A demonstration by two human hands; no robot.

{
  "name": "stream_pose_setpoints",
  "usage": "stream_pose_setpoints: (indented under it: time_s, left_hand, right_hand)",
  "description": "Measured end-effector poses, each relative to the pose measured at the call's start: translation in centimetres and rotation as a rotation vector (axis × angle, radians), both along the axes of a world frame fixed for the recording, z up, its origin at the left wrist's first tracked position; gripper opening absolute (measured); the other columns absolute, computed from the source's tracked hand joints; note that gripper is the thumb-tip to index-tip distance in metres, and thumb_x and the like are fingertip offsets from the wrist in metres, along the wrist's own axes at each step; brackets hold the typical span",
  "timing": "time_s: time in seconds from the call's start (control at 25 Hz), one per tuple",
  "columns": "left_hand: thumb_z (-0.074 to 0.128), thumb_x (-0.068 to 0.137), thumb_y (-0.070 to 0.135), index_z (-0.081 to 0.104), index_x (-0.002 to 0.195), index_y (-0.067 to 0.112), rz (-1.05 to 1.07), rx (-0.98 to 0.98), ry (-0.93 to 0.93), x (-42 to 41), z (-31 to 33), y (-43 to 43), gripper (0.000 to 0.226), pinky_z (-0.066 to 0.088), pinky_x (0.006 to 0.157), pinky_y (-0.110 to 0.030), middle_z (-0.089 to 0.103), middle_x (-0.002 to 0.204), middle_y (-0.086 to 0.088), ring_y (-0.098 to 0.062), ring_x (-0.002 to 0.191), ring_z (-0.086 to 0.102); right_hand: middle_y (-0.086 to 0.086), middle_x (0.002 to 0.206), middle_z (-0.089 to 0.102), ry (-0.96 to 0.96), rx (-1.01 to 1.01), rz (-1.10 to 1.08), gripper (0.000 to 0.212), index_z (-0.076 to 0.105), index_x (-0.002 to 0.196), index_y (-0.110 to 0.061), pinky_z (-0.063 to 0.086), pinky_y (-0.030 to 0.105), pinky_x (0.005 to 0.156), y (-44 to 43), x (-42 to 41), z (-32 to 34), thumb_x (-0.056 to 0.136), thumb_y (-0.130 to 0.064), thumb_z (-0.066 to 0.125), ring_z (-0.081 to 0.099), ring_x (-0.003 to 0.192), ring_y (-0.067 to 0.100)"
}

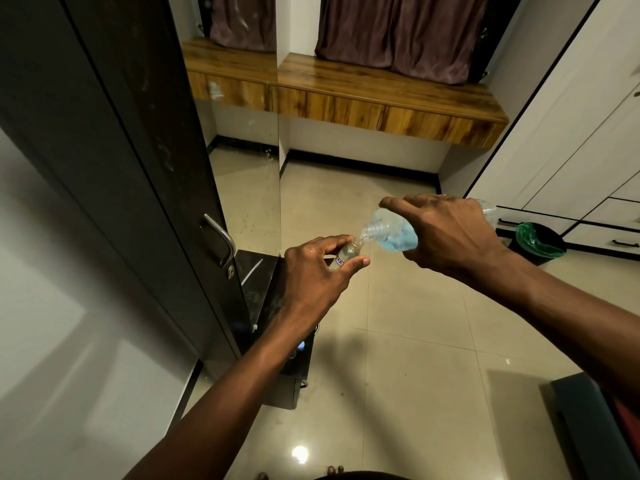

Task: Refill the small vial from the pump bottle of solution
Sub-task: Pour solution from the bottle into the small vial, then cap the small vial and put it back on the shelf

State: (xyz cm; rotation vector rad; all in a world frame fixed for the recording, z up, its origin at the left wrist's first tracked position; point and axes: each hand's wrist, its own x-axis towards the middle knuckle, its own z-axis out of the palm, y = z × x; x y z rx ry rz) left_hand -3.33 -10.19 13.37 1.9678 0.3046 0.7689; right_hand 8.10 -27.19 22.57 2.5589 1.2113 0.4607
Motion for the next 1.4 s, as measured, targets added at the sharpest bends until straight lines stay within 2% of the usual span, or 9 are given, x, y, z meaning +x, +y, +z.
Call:
stream_pose_setpoints:
  time_s: [0.24,0.4,0.48,0.68,0.8,1.0,1.12,1.24,1.4]
  left_hand:
    - [0.092,0.07,0.038,0.08,0.106,0.024,0.011,-0.009,0.01,-0.1,-0.2,0.3,0.041,0.061,0.074,-0.025,0.078,0.104,0.011,0.005,0.087,0.07]
    - [0.091,0.071,0.035,0.08,0.106,0.022,0.005,-0.045,0.02,-0.3,-0.5,0.6,0.04,0.06,0.079,-0.024,0.078,0.104,0.011,0.005,0.09,0.07]
    - [0.09,0.073,0.034,0.079,0.109,0.022,0.012,-0.074,0.036,-0.9,-1.5,1.3,0.04,0.059,0.084,-0.021,0.078,0.106,0.01,0.005,0.092,0.07]
    - [0.085,0.075,0.046,0.074,0.117,0.033,0.094,-0.107,0.243,-4.3,-7.6,4.7,0.045,0.062,0.079,-0.026,0.075,0.111,0.008,-0.001,0.091,0.071]
    - [0.086,0.077,0.038,0.074,0.118,0.028,0.114,-0.145,0.34,-6.2,-11.7,6.1,0.044,0.064,0.076,-0.029,0.076,0.111,0.003,-0.006,0.088,0.074]
    - [0.084,0.083,0.023,0.074,0.116,0.01,0.138,-0.13,0.487,-7.6,-18.0,7.1,0.037,0.05,0.063,-0.001,0.077,0.103,-0.006,-0.004,0.078,0.07]
    - [0.079,0.086,0.011,0.073,0.111,0.001,0.117,-0.109,0.555,-7.0,-20.7,7.1,0.027,0.045,0.056,0.003,0.077,0.095,-0.012,0.005,0.065,0.062]
    - [0.076,0.088,0.01,0.074,0.104,0.0,0.079,-0.106,0.663,-5.7,-23.4,7.7,0.019,0.048,0.061,-0.001,0.075,0.087,-0.008,-0.002,0.066,0.062]
    - [0.072,0.09,0.012,0.072,0.104,0.004,-0.009,-0.122,0.785,-4.9,-27.5,8.3,0.016,0.057,0.078,-0.028,0.073,0.093,-0.007,-0.015,0.083,0.068]
  right_hand:
    - [0.005,0.117,0.073,0.115,0.157,-0.023,0.083,0.046,0.142,-0.033,0.059,0.043,0.068,0.3,-0.5,-0.2,0.069,-0.041,0.083,0.07,0.085,0.035]
    - [0.008,0.103,0.075,0.313,0.423,-0.051,0.081,0.055,0.135,-0.031,0.059,0.044,0.073,0.6,-1.1,-0.3,0.063,-0.046,0.089,0.069,0.086,0.033]
    - [0.007,0.111,0.074,0.422,0.565,-0.067,0.084,0.058,0.134,-0.03,0.06,0.041,0.079,0.9,-1.1,-0.7,0.059,-0.051,0.091,0.069,0.092,0.028]
    - [-0.009,0.114,0.065,0.618,0.779,-0.116,0.094,0.06,0.135,-0.022,0.053,0.025,0.084,2.8,-1.5,-3.9,0.053,-0.054,0.095,0.063,0.097,0.01]
    - [-0.013,0.111,0.066,0.711,0.842,-0.098,0.091,0.062,0.13,-0.025,0.058,0.029,0.09,4.0,-1.9,-6.0,0.051,-0.054,0.096,0.067,0.098,0.01]
    - [-0.01,0.112,0.071,0.825,0.919,-0.118,0.092,0.064,0.126,-0.025,0.06,0.037,0.093,5.3,-2.0,-9.5,0.047,-0.06,0.094,0.07,0.1,0.01]
    - [-0.008,0.114,0.072,0.864,0.942,-0.125,0.094,0.064,0.127,-0.023,0.061,0.037,0.092,5.8,-1.8,-10.9,0.046,-0.062,0.091,0.07,0.101,0.01]
    - [-0.009,0.115,0.072,0.877,0.946,-0.127,0.089,0.064,0.126,-0.024,0.061,0.039,0.091,6.1,-1.7,-12.4,0.049,-0.057,0.094,0.07,0.102,0.012]
    - [-0.012,0.112,0.072,0.899,0.972,-0.157,0.083,0.064,0.124,-0.026,0.061,0.039,0.089,6.2,-1.6,-14.3,0.052,-0.05,0.098,0.07,0.101,0.011]
